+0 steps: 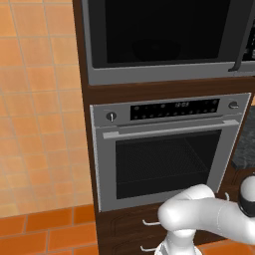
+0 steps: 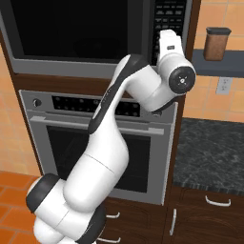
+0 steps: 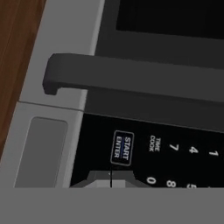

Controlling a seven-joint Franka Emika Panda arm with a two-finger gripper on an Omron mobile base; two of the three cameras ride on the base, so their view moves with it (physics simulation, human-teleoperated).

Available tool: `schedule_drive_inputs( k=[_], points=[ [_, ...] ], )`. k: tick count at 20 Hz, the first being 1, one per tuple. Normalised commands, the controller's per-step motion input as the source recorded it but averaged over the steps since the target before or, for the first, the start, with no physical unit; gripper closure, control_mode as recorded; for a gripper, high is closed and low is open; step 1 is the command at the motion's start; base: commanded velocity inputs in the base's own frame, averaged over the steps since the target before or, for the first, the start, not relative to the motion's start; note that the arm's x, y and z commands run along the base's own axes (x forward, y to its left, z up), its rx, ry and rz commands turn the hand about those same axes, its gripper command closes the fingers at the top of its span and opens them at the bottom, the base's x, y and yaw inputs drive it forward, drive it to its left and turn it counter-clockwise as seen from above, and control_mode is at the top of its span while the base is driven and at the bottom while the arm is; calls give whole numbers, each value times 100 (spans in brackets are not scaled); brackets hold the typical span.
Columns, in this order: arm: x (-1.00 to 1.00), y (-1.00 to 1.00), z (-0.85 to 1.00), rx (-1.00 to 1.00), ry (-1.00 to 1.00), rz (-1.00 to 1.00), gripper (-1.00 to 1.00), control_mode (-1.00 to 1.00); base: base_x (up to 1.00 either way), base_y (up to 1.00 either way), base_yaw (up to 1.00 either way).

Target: Open the microwave, place the bowl with waffle inside the microwave, then close the microwave door and turn it on.

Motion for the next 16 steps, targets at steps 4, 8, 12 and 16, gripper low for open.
schedule_drive_inputs(
  k=[4, 8, 12, 16],
  points=[
    [0, 14, 2, 0, -2, 0, 100, -100, 0, 0, 0],
    [-10, 32, 1, 0, -3, 0, 100, -100, 0, 0, 0],
    [-3, 25, 2, 0, -1, 0, 100, -100, 0, 0, 0],
    [36, 0, -1, 0, 0, 0, 100, -100, 0, 0, 0]
  ],
)
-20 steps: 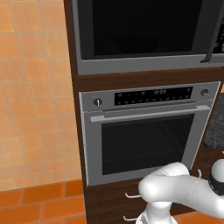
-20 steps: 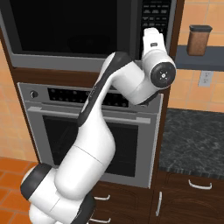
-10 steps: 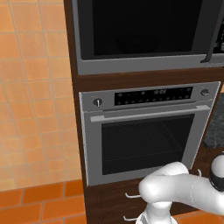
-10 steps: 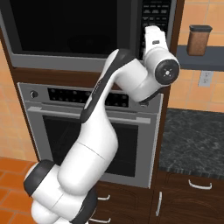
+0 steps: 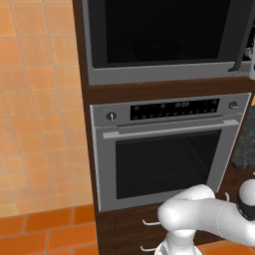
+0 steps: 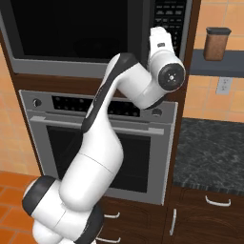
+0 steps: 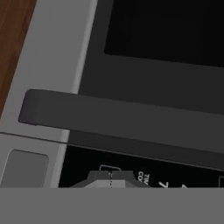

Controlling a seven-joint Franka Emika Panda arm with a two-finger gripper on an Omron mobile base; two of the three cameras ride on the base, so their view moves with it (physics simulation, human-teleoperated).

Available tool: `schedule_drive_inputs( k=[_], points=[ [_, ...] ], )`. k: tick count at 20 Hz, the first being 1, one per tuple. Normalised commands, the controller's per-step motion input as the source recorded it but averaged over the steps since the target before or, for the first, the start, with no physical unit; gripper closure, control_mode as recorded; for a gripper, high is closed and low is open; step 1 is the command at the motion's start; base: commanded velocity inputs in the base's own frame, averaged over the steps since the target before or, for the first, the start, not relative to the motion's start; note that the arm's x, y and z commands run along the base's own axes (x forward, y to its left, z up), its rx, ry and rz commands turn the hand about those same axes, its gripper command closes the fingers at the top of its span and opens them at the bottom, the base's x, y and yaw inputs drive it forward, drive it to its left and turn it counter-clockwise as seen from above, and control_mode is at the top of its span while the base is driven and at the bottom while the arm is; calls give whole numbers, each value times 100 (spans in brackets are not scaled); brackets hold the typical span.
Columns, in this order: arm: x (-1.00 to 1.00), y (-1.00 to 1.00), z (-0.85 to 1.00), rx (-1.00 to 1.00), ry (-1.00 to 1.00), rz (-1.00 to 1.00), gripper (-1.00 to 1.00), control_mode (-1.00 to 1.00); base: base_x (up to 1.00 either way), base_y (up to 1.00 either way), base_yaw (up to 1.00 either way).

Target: Open the microwave, place the bowl with waffle inside the microwave, then close the microwave door and turn it on.

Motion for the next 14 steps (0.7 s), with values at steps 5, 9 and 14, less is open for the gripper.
schedule_drive_inputs(
  k=[5, 9, 14],
  points=[
    [59, -10, -5, 0, 0, 0, 100, -100, 0, 0, 0],
    [66, -32, -7, 0, 2, 0, 100, -100, 0, 0, 0],
    [56, -25, -12, 0, 1, 0, 100, -100, 0, 0, 0]
  ],
)
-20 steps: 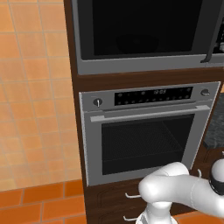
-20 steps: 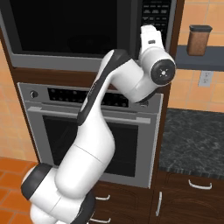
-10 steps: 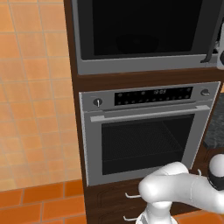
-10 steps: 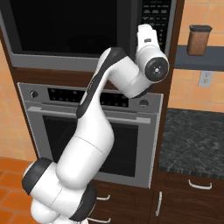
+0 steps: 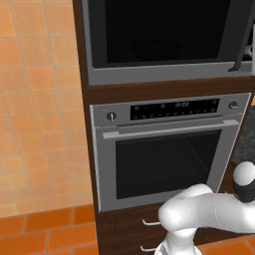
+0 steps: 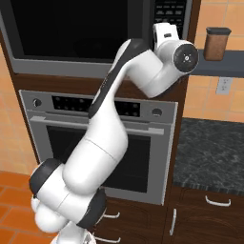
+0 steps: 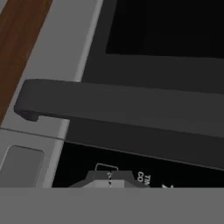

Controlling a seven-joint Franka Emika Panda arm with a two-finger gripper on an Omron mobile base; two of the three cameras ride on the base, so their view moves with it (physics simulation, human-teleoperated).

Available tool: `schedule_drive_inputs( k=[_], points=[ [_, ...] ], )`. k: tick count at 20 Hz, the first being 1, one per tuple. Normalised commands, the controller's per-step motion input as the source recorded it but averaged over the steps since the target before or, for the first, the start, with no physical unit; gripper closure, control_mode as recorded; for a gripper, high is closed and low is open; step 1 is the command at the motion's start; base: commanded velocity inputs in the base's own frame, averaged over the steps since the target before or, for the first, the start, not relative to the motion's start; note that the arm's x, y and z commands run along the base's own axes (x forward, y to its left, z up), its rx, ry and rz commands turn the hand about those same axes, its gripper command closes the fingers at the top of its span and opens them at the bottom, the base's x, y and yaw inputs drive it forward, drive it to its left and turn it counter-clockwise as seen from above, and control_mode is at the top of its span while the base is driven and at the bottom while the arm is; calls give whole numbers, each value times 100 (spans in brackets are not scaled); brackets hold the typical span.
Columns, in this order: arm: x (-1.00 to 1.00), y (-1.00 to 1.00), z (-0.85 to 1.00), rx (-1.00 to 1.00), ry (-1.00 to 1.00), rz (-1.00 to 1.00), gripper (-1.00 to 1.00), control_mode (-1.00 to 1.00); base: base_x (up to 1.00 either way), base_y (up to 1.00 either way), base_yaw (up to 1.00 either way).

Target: Open the microwave, place the bowl with waffle inside the microwave, then close the microwave door and turn it on.

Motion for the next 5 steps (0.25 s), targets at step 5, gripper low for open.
schedule_drive_inputs(
  k=[5],
  points=[
    [40, -1, -60, 0, -26, 0, 100, -100, 0, 0, 0]
  ],
)
